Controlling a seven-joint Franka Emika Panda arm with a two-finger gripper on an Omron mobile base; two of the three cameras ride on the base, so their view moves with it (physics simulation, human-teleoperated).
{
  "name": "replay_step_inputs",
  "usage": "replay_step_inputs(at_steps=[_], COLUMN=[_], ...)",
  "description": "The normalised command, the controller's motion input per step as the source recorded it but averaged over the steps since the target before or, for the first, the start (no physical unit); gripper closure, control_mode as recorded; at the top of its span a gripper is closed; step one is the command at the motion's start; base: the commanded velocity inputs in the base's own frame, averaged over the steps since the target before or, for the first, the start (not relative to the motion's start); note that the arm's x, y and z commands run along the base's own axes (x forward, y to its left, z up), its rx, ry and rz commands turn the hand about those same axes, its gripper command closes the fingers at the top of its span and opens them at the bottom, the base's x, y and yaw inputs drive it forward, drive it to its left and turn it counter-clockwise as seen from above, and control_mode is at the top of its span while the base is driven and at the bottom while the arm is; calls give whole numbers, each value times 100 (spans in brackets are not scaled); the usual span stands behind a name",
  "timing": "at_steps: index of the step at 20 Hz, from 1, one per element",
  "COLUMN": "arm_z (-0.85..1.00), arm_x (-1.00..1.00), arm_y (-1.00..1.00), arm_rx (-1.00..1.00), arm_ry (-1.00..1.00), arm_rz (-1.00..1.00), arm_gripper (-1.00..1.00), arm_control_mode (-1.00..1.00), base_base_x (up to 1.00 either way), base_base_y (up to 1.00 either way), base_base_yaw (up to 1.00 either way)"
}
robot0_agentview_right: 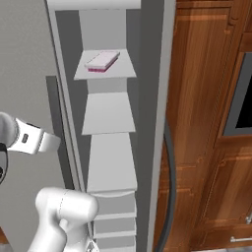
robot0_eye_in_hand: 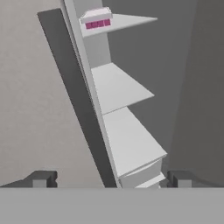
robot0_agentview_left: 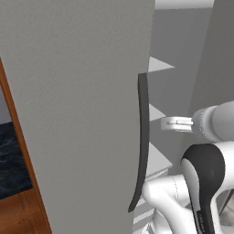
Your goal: The ice cube tray has been filled with water. Take the tray and place it in the freezer to make ice. Close the freezer door after placing the tray.
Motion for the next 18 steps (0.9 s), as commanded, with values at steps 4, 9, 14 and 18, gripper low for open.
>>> replay_step_inputs(at_steps=[4,9,14,18], arm_z=[0,0,0,0], arm_x=[0,0,0,0], arm_y=[0,0,0,0], arm_rx=[0,0,0,0], arm_ry=[0,0,0,0], arm_rz=[0,0,0,0], arm_gripper=[-100,-100,-100,-100], arm_control_mode=[100,100,100,100], base_base_x=[-41,-57,-60,-15], base_base_y=[0,0,65,78], base_base_yaw=[0,0,-8,-9])
